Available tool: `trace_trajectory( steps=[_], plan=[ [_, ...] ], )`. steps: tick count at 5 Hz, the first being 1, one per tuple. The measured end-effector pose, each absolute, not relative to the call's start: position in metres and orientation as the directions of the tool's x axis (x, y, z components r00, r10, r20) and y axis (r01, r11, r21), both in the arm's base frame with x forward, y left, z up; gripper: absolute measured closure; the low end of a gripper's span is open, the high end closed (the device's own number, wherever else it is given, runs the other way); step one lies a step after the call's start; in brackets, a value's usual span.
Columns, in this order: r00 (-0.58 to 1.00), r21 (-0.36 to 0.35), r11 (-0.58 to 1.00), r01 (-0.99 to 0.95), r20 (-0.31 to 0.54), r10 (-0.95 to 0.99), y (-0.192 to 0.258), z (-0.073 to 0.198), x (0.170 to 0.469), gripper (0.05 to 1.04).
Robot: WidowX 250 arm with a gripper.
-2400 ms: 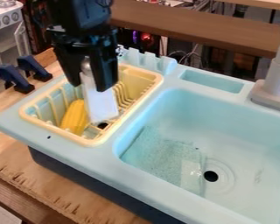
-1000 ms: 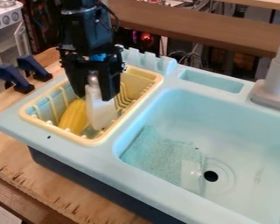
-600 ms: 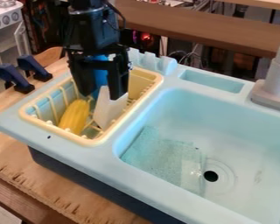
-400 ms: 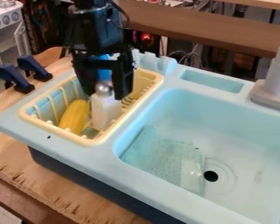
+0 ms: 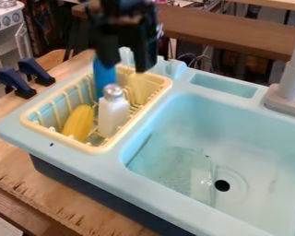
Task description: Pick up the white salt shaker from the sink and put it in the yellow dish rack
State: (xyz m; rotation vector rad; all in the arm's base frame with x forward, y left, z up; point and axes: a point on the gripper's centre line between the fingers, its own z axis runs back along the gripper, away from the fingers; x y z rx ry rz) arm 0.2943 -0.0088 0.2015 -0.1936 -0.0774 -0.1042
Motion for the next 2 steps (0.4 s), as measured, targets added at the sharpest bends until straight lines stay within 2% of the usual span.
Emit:
trace_trajectory(
  steps=[1, 2],
  plan=[
    [0.983, -0.146, 0.974, 0.175, 0.078, -0.165, -0.019, 0.244, 0.291, 0.077],
    [0.969, -0.16, 0.958, 0.239, -0.022, -0.246, -0.033, 0.257, 0.295, 0.077]
  ],
)
